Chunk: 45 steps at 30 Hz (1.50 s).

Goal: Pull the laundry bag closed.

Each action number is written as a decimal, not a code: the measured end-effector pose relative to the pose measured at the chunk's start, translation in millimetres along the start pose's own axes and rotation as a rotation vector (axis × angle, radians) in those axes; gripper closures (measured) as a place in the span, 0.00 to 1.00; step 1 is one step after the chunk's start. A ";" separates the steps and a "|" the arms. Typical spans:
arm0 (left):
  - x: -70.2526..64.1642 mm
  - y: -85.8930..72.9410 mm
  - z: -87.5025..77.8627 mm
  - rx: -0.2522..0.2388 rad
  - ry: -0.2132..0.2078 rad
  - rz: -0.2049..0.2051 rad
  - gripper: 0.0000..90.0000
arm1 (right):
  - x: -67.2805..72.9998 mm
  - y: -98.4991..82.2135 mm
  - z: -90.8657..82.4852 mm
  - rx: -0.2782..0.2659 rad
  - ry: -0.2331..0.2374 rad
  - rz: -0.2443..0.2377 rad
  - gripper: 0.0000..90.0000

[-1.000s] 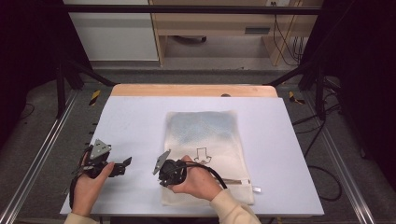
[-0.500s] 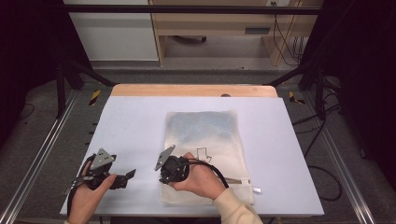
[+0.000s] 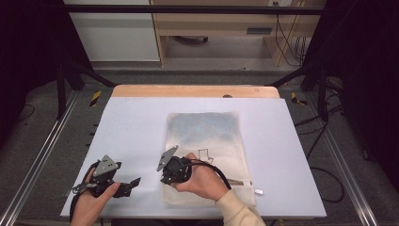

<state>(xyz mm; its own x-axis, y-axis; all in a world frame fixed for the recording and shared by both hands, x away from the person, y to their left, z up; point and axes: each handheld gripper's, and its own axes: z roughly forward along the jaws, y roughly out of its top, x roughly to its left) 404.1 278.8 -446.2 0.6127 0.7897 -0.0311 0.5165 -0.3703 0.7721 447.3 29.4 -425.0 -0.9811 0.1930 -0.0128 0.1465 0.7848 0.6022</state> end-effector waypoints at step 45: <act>-63.1 16.6 46.9 0.011 -0.228 0.023 0.10 | -2.4 -0.4 -8.9 -0.042 -0.015 -0.006 0.91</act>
<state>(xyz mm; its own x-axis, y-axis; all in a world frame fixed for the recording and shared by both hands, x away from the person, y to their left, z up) 402.0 199.9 -461.3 0.7433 0.6502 -0.1575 0.5067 -0.3935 0.7670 448.5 23.4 -418.1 -0.9799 0.1977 -0.0279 0.1353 0.7605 0.6351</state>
